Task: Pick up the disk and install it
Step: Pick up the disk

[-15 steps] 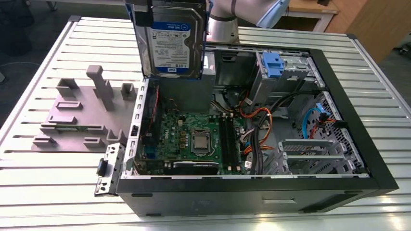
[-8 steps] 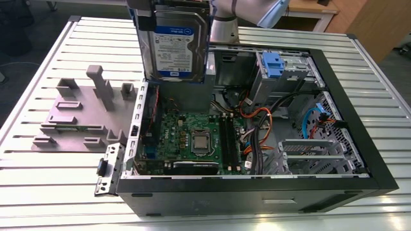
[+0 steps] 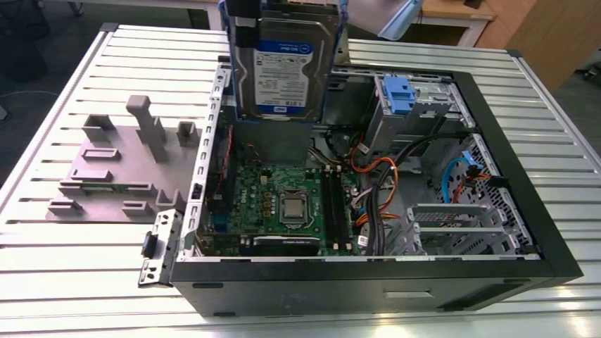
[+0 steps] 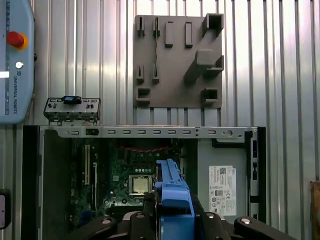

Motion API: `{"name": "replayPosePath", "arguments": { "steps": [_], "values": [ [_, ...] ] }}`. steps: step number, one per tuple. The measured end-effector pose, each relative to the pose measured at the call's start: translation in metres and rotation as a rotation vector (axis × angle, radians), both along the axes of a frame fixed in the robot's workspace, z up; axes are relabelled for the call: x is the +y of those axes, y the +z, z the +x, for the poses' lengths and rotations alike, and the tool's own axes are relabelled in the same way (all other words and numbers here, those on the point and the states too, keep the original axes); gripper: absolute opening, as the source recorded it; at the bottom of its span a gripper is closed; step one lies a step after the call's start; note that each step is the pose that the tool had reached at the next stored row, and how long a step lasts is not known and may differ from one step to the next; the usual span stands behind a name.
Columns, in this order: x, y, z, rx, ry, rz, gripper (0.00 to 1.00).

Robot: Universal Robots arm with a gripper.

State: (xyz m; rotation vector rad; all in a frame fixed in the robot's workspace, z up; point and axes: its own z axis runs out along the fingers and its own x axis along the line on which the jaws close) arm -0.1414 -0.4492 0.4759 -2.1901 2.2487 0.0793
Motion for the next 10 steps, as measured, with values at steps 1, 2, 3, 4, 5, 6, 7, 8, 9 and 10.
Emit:
{"name": "replayPosePath", "arguments": {
  "steps": [1,2,3,4,5,6,7,8,9,10],
  "values": [
    [0.0000,0.0000,0.0032,0.0000,0.000,-0.0001,0.36],
    [0.0000,0.0000,0.0064,0.0000,0.000,-0.0001,0.36],
    [0.0000,0.0000,0.0094,0.0000,-0.001,-0.0001,0.36],
    [0.0000,0.0000,0.0119,0.0000,-0.001,-0.0001,0.36],
    [0.0000,0.0000,0.0137,0.0001,-0.001,-0.0002,0.36],
    [0.0000,-0.0001,0.0159,0.0000,-0.001,-0.0001,0.36],
    [0.0000,-0.0002,0.0182,-0.0001,-0.001,0.0000,0.36],
    [0.0000,-0.0001,0.0202,0.0000,-0.001,-0.0001,0.36],
    [0.0000,-0.0002,0.0223,0.0001,-0.001,-0.0001,0.36],
    [0.0000,-0.0003,0.0241,0.0000,-0.001,-0.0001,0.36]
  ]
}}
